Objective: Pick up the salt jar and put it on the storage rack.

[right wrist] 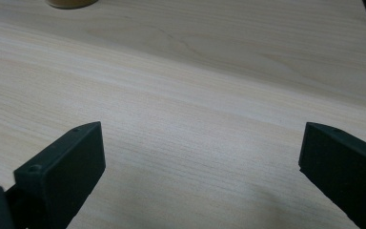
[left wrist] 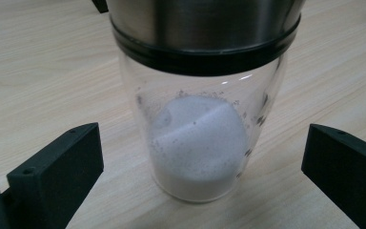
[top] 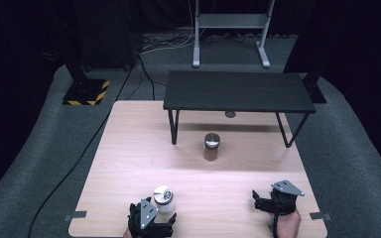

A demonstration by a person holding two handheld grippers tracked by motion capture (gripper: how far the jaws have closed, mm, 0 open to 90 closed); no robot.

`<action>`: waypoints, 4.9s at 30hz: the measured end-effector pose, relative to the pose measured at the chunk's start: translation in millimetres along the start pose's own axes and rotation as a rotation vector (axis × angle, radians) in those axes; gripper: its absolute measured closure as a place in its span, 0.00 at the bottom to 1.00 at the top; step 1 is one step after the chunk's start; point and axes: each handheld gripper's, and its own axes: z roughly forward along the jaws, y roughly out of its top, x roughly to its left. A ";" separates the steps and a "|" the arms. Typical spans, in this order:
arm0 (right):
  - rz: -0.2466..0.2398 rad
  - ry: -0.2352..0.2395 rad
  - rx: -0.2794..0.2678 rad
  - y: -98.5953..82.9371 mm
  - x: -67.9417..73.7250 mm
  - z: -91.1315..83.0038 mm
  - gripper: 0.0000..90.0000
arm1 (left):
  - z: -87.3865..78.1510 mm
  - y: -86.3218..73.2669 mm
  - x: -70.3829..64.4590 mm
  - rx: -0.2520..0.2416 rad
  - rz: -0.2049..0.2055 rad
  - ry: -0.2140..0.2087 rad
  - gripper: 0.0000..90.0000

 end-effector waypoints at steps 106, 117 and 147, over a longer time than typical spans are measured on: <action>-0.025 -0.005 0.004 0.7 2.9 0.4 0.00 | -3.1 42.5 15.5 -0.106 -0.013 -0.011 0.35; -0.021 -0.002 0.010 1.8 2.2 0.9 0.00 | 1.5 55.6 17.1 -0.112 0.008 -0.012 0.35; -0.012 0.008 0.019 3.4 -0.3 1.8 0.00 | 20.6 93.7 37.1 -0.119 0.050 -0.039 0.35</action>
